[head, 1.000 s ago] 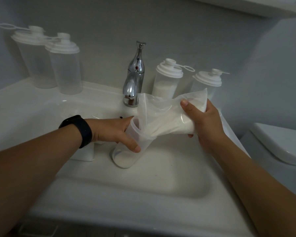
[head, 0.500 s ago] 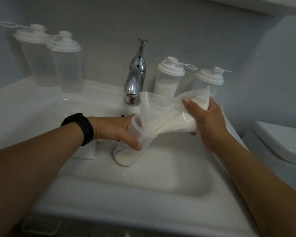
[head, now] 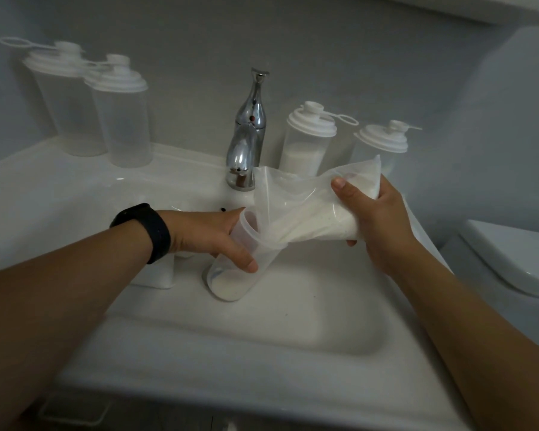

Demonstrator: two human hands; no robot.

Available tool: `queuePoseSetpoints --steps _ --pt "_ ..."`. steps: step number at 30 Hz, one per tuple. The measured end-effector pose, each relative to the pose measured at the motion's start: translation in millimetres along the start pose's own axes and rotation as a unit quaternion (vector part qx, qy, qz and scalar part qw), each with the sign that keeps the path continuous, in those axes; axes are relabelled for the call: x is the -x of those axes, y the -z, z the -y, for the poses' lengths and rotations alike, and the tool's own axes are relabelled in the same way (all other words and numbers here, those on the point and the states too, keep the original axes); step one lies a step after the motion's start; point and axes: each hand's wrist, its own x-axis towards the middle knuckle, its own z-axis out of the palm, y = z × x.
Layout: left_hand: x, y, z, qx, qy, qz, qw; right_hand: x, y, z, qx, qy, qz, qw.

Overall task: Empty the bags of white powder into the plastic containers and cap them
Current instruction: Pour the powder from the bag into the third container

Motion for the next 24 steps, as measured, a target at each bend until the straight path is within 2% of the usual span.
queuePoseSetpoints --steps 24 --pt "1.3 -1.0 -4.3 0.001 0.0 0.004 1.0 1.9 -1.7 -0.9 0.001 0.007 0.001 1.0"
